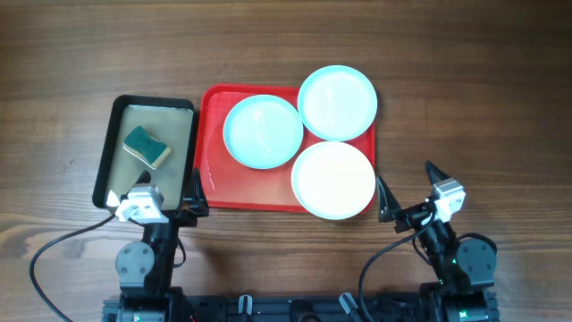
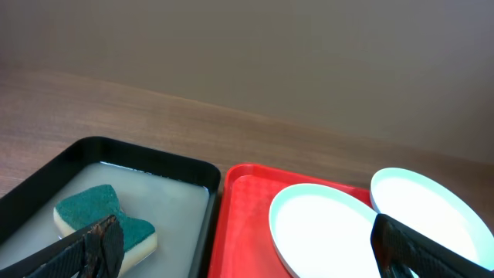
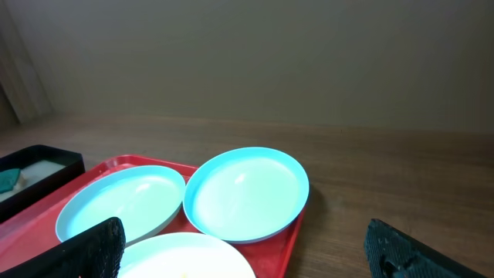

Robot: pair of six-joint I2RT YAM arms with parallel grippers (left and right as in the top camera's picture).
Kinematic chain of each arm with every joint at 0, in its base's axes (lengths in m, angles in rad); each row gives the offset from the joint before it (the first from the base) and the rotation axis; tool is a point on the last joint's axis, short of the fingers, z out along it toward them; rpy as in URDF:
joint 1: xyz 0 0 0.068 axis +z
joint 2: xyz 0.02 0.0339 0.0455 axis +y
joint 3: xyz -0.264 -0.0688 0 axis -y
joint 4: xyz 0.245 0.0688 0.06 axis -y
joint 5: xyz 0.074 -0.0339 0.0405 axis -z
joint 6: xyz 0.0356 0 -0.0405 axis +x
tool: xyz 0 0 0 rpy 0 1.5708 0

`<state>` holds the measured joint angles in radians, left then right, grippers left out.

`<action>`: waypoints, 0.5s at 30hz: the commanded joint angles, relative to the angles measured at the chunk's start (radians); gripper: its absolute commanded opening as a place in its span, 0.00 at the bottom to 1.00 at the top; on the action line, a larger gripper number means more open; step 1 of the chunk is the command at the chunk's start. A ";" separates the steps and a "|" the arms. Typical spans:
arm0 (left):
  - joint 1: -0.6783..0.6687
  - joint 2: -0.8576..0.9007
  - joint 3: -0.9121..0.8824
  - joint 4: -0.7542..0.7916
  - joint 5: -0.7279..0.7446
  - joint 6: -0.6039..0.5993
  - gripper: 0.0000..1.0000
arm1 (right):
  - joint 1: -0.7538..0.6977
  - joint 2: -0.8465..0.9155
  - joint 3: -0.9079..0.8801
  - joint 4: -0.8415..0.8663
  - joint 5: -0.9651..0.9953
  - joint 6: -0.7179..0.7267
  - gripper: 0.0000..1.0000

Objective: Clean dirty plates on tray and stack at the side
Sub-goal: 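Raise both arms from rest toward the trays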

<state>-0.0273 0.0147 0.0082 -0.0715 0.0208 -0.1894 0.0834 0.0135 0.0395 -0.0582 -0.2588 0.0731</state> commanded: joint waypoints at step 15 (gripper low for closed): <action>-0.003 -0.008 -0.003 -0.004 -0.010 0.001 1.00 | -0.003 0.000 -0.002 0.021 -0.001 -0.018 1.00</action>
<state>-0.0273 0.0147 0.0082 -0.0715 0.0204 -0.1894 0.0834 0.0139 0.0395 -0.0574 -0.2584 0.0654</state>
